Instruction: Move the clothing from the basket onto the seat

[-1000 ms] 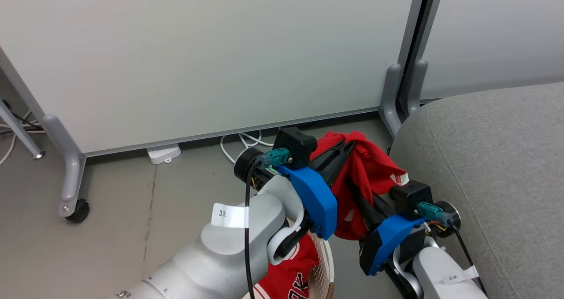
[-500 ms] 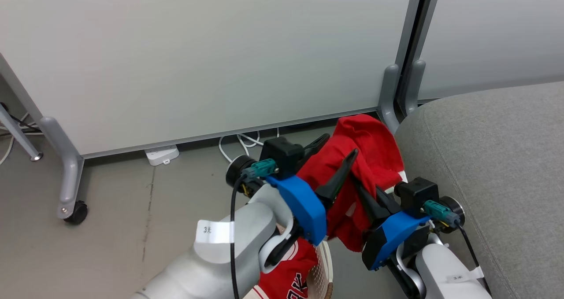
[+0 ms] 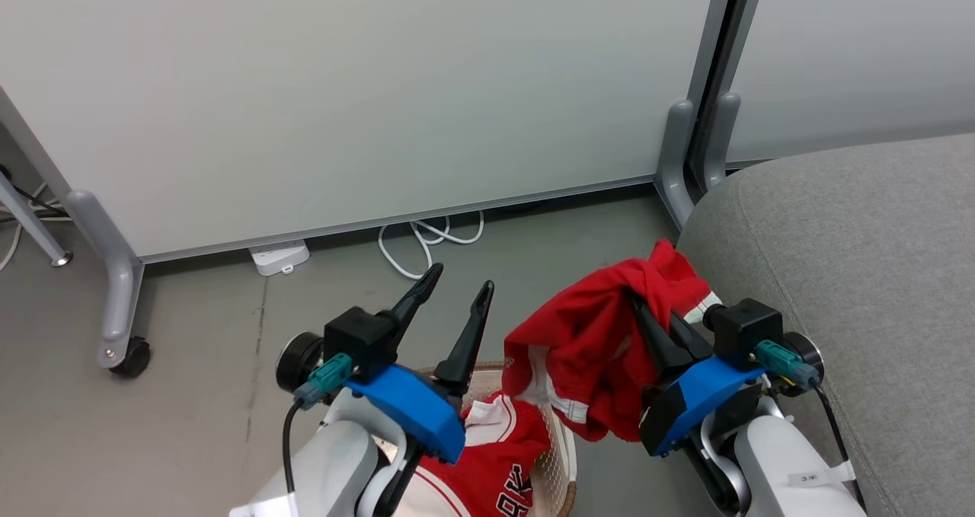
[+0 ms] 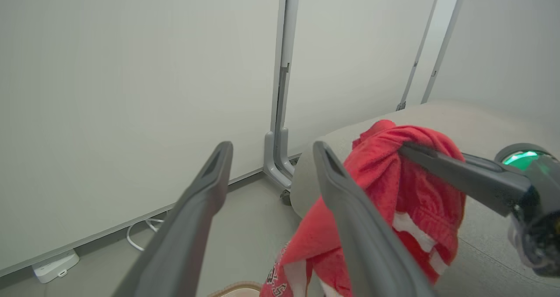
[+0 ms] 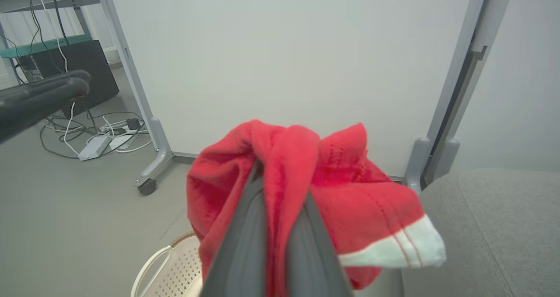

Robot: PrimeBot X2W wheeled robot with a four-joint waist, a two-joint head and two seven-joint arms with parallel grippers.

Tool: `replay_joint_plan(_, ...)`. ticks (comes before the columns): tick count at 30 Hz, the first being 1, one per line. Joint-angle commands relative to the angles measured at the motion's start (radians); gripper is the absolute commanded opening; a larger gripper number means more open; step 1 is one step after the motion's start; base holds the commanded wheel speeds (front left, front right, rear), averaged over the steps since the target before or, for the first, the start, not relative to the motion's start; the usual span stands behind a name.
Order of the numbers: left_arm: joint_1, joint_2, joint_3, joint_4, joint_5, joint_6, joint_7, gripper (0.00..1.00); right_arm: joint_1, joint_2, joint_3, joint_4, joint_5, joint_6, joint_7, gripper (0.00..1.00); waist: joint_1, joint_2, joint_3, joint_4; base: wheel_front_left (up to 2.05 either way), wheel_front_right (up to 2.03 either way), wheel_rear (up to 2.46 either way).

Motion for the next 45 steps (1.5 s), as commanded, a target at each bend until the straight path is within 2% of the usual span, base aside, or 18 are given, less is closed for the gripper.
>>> replay_joint_plan(1,0.030,0.002,0.033,-0.016,0.025,-0.005,-0.005,1.00,0.013,-0.003,-0.006,-0.010,-0.003,0.000,-0.002,0.00,0.0000,-0.0001,0.002,0.001,0.00,0.00,0.00)
replay_joint_plan(4,0.090,0.009,0.095,-0.036,0.093,-0.012,-0.004,1.00,0.018,-0.003,-0.012,-0.020,-0.006,0.000,0.001,0.00,0.0000,-0.0001,0.004,0.001,0.00,0.00,0.00)
replay_joint_plan(11,0.206,-0.017,0.246,-0.076,0.198,-0.034,-0.005,1.00,0.026,-0.003,-0.018,-0.036,-0.008,0.000,0.006,0.00,0.0000,-0.0001,0.009,-0.003,0.00,0.00,0.00)
replay_joint_plan(18,0.277,-0.052,0.331,-0.083,0.277,-0.062,-0.005,1.00,0.036,-0.003,-0.025,-0.047,-0.009,0.000,0.010,0.00,0.0000,-0.0001,0.010,-0.004,0.00,0.00,0.00)
replay_joint_plan(36,0.300,-0.090,0.385,-0.055,0.332,-0.087,-0.005,1.00,0.032,-0.003,-0.023,-0.047,-0.006,0.000,0.016,0.00,0.0000,-0.0001,0.013,-0.016,0.00,0.00,0.00)
replay_joint_plan(45,0.293,-0.098,0.400,-0.046,0.331,-0.087,-0.005,1.00,0.020,-0.003,-0.016,-0.057,-0.007,0.000,0.018,0.00,0.0000,-0.0001,0.036,-0.087,0.00,0.00,0.00)
